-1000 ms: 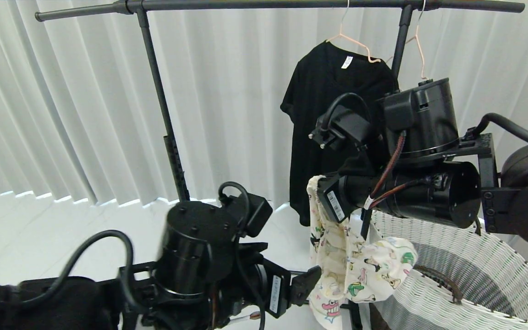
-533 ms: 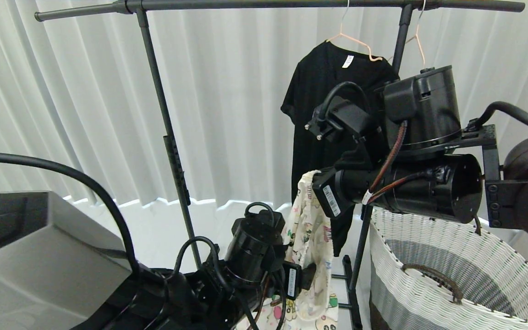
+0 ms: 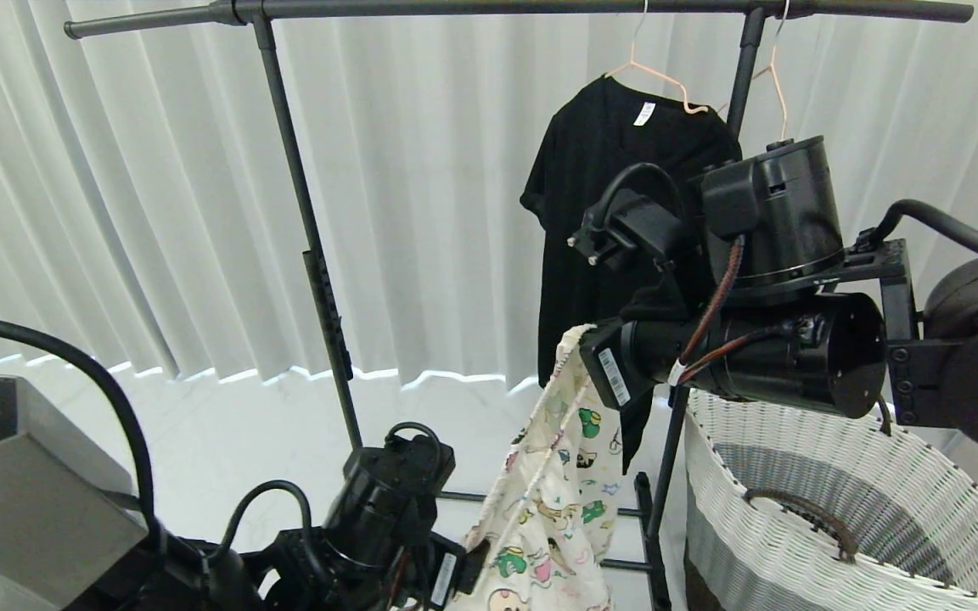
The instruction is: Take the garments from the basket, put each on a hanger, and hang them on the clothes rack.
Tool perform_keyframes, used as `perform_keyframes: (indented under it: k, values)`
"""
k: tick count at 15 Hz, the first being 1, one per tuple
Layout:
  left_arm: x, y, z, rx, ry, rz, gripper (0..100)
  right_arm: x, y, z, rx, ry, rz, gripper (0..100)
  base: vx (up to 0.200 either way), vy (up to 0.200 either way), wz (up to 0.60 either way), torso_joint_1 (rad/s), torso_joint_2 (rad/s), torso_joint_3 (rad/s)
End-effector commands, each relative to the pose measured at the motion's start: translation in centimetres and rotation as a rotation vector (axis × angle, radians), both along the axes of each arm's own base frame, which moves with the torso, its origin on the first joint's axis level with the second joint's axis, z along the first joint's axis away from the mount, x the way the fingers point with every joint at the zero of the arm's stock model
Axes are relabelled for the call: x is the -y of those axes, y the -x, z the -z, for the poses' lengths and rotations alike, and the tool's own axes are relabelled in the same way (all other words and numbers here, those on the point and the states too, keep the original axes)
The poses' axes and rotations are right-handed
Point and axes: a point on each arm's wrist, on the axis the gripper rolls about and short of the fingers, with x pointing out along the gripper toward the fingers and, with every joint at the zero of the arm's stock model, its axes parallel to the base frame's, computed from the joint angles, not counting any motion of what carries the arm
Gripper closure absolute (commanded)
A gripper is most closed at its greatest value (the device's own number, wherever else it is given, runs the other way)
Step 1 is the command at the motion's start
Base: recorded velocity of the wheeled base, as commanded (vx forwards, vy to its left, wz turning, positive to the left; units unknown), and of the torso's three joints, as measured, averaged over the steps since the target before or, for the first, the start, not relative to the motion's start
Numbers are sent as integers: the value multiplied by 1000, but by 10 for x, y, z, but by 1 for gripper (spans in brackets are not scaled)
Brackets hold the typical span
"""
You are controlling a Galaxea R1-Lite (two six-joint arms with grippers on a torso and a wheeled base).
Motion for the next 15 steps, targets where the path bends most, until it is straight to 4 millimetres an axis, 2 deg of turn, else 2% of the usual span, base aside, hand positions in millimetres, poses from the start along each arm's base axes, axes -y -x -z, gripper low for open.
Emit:
perform_keyframes:
  k: [1, 4, 5, 8, 10, 11, 12, 13, 15]
  values:
    - [-24, 3, -12, 35, -10, -36, 0, 6, 4, -6, 4, -2, 4, 100, 0, 0, 0, 0, 0, 0]
    - [-26, 5, -27, 79, 26, -32, 0, 15, 9, -5, -10, 21, 12, 100, 0, 0, 0, 0, 0, 0]
    - [-27, 6, -30, 88, 31, -31, 100, 19, 12, -3, -14, 29, 16, 100, 0, 0, 0, 0, 0, 0]
    - [-29, 8, -37, 121, 29, -24, 100, 35, 21, 4, -30, 54, 28, 100, 0, 0, 0, 0, 0, 0]
    - [-30, 17, -60, 209, 58, 36, 100, 53, 32, 10, -45, 71, 41, 100, 0, 0, 0, 0, 0, 0]
    - [-30, 19, -65, 225, 76, 46, 100, 56, 34, 12, -48, 77, 41, 100, 0, 0, 0, 0, 0, 0]
    - [-31, 21, -82, 265, 126, 73, 100, 64, 40, 15, -53, 84, 43, 100, 0, 0, 0, 0, 0, 0]
    - [-30, 21, -107, 282, 147, 83, 100, 74, 48, 19, -52, 95, 61, 100, 0, 0, 0, 0, 0, 0]
    - [-31, 36, -143, 236, 142, 119, 100, 90, 61, 31, -70, 125, 71, 100, 0, 0, 0, 0, 0, 0]
